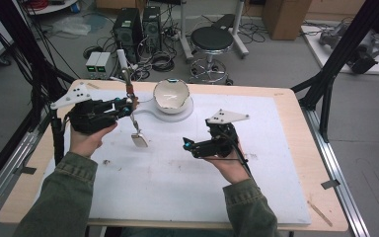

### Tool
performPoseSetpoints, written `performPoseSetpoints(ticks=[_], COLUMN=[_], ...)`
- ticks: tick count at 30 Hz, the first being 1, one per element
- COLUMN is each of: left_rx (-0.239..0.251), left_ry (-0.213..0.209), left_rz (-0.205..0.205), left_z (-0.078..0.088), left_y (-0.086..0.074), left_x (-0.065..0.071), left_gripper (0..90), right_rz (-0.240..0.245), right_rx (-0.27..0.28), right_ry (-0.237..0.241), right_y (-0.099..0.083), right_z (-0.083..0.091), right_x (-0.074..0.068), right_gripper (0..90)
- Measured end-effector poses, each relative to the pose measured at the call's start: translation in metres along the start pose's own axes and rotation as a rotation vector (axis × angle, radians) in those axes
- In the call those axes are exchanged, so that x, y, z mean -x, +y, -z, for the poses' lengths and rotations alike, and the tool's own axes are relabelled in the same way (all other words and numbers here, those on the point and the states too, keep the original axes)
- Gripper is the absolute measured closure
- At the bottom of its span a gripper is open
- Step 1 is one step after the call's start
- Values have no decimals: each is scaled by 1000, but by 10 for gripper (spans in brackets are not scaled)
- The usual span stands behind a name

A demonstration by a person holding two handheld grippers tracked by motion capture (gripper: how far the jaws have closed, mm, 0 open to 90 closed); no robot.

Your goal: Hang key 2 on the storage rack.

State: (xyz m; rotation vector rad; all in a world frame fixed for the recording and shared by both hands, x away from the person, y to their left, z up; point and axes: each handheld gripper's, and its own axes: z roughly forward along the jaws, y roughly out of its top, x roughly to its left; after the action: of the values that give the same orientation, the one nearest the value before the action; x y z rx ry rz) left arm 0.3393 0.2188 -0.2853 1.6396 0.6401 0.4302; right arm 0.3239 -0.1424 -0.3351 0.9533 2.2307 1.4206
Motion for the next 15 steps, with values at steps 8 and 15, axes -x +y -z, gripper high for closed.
performPoseSetpoints(ticks=[8, 15], left_rx=[-37, -47], left_ry=[35, 87], left_rz=[-24, -13], left_z=[-2, 0], left_y=[10, 15], left_x=[-12, -27], left_gripper=[714, 714], right_rz=[-29, -67], right_rx=[27, 29], right_ry=[-75, -125], right_y=[-31, -52], right_z=[19, 34], right_x=[22, 38], right_gripper=[4, 5])
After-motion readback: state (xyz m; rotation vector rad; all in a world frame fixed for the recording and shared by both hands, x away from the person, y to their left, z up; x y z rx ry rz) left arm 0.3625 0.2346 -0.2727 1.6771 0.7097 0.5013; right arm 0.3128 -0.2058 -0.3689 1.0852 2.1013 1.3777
